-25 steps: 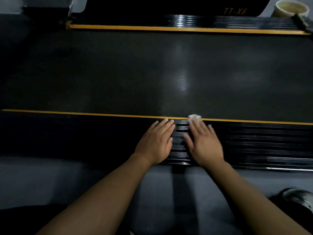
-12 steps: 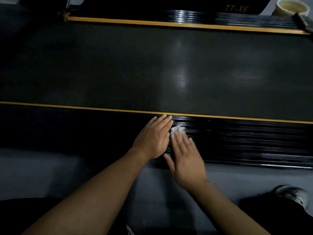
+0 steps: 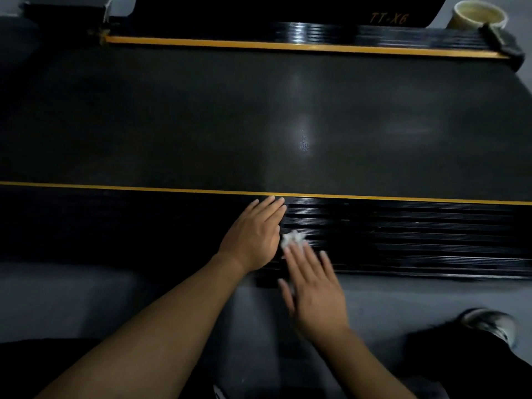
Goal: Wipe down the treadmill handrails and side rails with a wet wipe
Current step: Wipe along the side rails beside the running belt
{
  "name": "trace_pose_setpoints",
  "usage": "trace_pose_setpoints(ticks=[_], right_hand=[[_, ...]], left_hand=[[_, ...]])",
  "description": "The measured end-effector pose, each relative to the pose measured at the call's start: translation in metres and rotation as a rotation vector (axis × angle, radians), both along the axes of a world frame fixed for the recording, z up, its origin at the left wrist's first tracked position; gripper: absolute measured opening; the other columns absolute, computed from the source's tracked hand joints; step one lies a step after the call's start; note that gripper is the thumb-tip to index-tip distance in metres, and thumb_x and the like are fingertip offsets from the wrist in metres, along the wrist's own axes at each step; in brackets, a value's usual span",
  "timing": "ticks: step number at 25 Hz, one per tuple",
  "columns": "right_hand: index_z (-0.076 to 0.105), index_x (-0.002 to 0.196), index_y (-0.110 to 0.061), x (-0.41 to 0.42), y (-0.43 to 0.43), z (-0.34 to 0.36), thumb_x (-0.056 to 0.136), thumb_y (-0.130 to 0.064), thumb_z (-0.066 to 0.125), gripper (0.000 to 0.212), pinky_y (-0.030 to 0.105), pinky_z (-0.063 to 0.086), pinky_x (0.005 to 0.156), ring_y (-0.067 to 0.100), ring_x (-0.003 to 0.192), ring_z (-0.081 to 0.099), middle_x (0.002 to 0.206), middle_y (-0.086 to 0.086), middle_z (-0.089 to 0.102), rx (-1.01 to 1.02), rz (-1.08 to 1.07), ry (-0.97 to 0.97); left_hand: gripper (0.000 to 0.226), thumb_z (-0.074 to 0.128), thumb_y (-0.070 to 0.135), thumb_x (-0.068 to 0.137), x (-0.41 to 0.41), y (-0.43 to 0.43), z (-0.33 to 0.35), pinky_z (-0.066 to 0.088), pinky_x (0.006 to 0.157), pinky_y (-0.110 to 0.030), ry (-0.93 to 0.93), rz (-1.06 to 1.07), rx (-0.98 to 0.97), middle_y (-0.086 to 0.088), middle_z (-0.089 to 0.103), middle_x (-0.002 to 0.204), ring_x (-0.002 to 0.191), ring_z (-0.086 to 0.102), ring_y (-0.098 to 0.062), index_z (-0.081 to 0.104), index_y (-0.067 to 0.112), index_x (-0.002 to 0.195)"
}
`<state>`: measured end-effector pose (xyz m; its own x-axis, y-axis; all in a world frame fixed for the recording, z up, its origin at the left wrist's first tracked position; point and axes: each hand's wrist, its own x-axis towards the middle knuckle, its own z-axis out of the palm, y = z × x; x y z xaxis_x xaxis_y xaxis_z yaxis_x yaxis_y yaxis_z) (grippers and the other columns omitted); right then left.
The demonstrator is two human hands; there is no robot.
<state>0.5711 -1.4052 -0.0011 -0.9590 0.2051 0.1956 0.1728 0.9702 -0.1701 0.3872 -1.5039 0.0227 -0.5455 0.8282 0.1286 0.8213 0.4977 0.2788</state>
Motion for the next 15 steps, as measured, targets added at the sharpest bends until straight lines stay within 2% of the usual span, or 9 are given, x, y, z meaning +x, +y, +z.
trace_pose_setpoints(ticks=[3,4,7,9,12,13,15], right_hand=[[0.031,0.16,-0.007,0.016,0.0,0.001,0.102,-0.039,0.046,0.068,0.049,0.025,0.124,0.027,0.157,0.019,0.169,0.01,0.025,-0.06,-0.209,0.016],[0.03,0.159,-0.004,0.015,-0.014,-0.001,0.1,-0.039,0.048,0.07,0.048,0.023,0.125,0.029,0.158,0.017,0.169,0.012,0.023,-0.066,-0.19,0.009],[0.03,0.159,-0.004,0.017,-0.038,-0.007,0.098,-0.039,0.051,0.074,0.048,0.024,0.123,0.029,0.158,0.017,0.169,0.012,0.021,-0.008,0.042,-0.035],[0.027,0.161,-0.006,0.027,-0.013,-0.011,0.093,-0.038,0.056,0.08,0.052,0.026,0.12,0.029,0.158,0.016,0.171,0.011,0.016,0.073,0.012,-0.103],[0.018,0.161,-0.001,0.046,0.001,-0.009,0.078,-0.034,0.068,0.102,0.055,0.021,0.122,0.035,0.158,0.009,0.171,0.016,0.008,0.053,-0.218,-0.184],[0.017,0.161,0.001,0.041,-0.009,-0.008,0.075,-0.034,0.07,0.107,0.055,0.02,0.123,0.038,0.158,0.008,0.171,0.018,0.007,0.043,-0.21,-0.203],[0.02,0.16,0.002,0.023,-0.041,-0.007,0.072,-0.036,0.072,0.109,0.054,0.019,0.122,0.039,0.157,0.01,0.171,0.019,0.009,0.031,-0.045,-0.213]], left_hand=[[0.057,0.034,0.027,0.096,-0.002,0.0,-0.003,0.032,0.122,-0.049,0.008,0.01,0.012,-0.011,0.049,0.155,0.148,0.041,-0.028,0.056,0.004,0.144],[0.057,0.034,0.027,0.096,-0.002,0.0,-0.003,0.032,0.122,-0.049,0.009,0.009,0.017,-0.011,0.049,0.155,0.148,0.041,-0.028,0.055,0.004,0.144],[0.057,0.033,0.027,0.097,0.001,-0.002,-0.002,0.031,0.123,-0.049,0.005,0.002,0.012,-0.012,0.049,0.156,0.148,0.04,-0.027,0.055,0.004,0.145],[0.057,0.033,0.026,0.096,0.0,-0.002,-0.001,0.033,0.122,-0.049,0.009,0.01,0.022,-0.013,0.051,0.154,0.147,0.042,-0.029,0.056,0.003,0.143],[0.056,0.036,0.026,0.098,0.005,-0.005,0.0,0.032,0.123,-0.047,-0.015,0.087,-0.006,-0.013,0.049,0.155,0.148,0.04,-0.028,0.054,0.003,0.145],[0.056,0.038,0.027,0.098,0.005,-0.006,0.001,0.03,0.124,-0.046,-0.03,0.109,-0.01,-0.012,0.048,0.157,0.15,0.038,-0.027,0.052,0.004,0.147],[0.058,0.038,0.03,0.099,0.001,-0.02,0.003,0.027,0.125,-0.044,-0.051,0.15,-0.028,-0.009,0.044,0.16,0.152,0.034,-0.025,0.049,0.006,0.15]])
